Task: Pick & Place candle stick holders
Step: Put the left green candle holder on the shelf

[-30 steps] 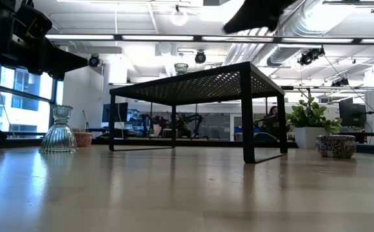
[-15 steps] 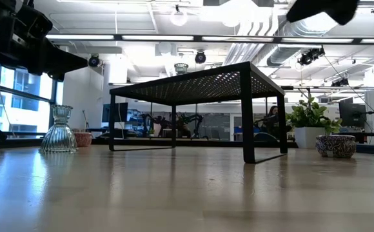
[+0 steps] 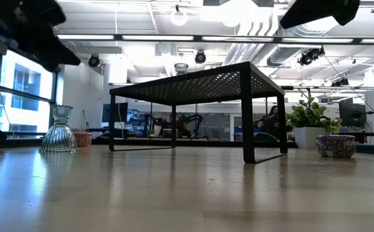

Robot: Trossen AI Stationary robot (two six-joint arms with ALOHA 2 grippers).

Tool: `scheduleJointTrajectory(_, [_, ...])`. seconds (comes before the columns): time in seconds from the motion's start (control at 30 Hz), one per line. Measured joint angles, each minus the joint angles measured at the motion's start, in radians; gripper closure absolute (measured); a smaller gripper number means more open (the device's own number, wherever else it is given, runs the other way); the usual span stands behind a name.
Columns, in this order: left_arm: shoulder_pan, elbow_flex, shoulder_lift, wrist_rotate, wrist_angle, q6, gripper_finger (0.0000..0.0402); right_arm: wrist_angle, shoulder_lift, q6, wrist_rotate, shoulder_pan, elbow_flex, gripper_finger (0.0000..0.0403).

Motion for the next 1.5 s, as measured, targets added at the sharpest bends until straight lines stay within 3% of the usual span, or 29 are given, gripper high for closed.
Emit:
scheduleJointTrajectory(0.17, [0.0,0.17,0.254,-0.115,-0.233,-0.107,0.0341,0.028,0.024,-0.053,0.017,-0.007,0.0,0.0402])
scheduleJointTrajectory(0.4, [0.0,0.394,0.561,-0.079,-0.517,-0.236,0.023,0.05,0.026,-0.131,0.01,-0.008,0.0,0.0402])
scheduleJointTrajectory(0.57, [0.003,0.454,0.674,-0.056,-0.604,-0.261,0.0151,0.05,0.026,-0.18,0.003,-0.008,0.0,0.0402])
scheduleJointTrajectory(0.7, [0.06,0.456,0.694,0.011,-0.597,-0.245,0.0108,0.051,0.026,-0.223,0.002,-0.008,0.0,0.0401])
scheduleJointTrajectory(0.97, [0.227,0.455,0.687,0.051,-0.596,-0.172,0.009,0.05,0.026,-0.254,0.002,-0.008,0.0,0.0402])
scheduleJointTrajectory(1.23, [0.346,0.375,0.686,0.109,-0.562,-0.073,0.0089,0.059,0.026,-0.253,0.002,-0.008,0.0,0.0402])
scheduleJointTrajectory(1.5, [0.367,0.315,0.686,0.147,-0.498,0.012,0.009,0.086,0.026,-0.254,0.012,-0.008,0.0,0.0402])
